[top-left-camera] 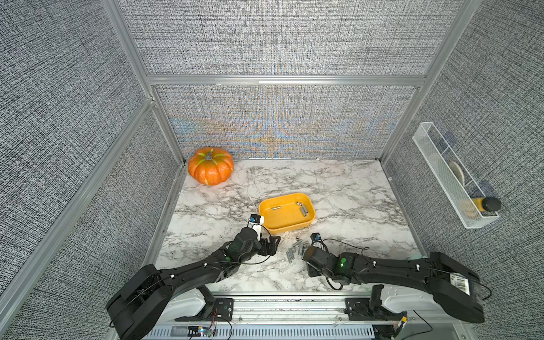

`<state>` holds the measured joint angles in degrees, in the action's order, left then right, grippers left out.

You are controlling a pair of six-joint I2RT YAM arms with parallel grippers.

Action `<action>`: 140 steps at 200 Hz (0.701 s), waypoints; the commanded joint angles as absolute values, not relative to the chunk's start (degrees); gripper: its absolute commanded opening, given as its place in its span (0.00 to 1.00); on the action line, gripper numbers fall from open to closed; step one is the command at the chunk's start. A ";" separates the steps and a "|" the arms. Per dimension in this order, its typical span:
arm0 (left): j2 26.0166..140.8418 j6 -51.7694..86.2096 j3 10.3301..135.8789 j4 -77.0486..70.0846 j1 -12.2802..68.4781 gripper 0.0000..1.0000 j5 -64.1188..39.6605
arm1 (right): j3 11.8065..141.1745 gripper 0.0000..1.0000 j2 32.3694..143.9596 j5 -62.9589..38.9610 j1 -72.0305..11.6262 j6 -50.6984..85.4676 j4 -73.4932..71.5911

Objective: Put the socket on the desktop into the storage box
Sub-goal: Pick up the socket head from the center of the board.

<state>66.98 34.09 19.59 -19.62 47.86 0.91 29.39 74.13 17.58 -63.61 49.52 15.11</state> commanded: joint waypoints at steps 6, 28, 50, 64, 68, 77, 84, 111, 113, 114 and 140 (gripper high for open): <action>66.74 33.84 19.91 -20.92 47.90 0.96 1.05 | 29.73 0.38 75.52 17.84 -63.52 50.01 13.46; 66.62 33.93 19.86 -20.92 47.90 0.96 1.08 | 29.88 0.36 76.03 17.96 -63.37 50.10 13.53; 66.46 33.93 19.86 -20.92 47.90 0.96 1.06 | 29.90 0.34 76.24 17.81 -63.37 50.19 13.40; 66.25 34.01 19.69 -20.92 47.98 0.96 1.32 | 29.88 0.33 76.44 17.88 -63.33 50.33 13.73; 66.21 34.01 19.69 -20.92 47.99 0.96 1.35 | 29.89 0.32 76.46 17.92 -63.28 50.44 13.80; 66.03 34.01 19.64 -20.92 48.04 0.96 1.49 | 29.76 0.30 76.55 17.97 -63.33 50.45 13.88; 66.02 34.04 19.60 -20.92 48.06 0.96 1.49 | 29.72 0.29 76.64 17.97 -63.29 50.46 13.72; 65.79 34.11 19.51 -20.92 48.02 0.96 1.66 | 29.70 0.24 76.73 17.58 -63.37 50.59 13.63; 65.80 34.10 19.51 -20.92 48.00 0.96 1.60 | 29.70 0.24 76.73 17.56 -63.37 50.57 13.60; 65.81 34.10 19.51 -20.92 47.99 0.96 1.64 | 29.66 0.24 76.73 17.52 -63.37 50.55 13.61; 66.04 34.17 19.60 -20.92 47.99 0.96 1.45 | 30.00 0.19 77.37 17.61 -63.63 50.77 14.62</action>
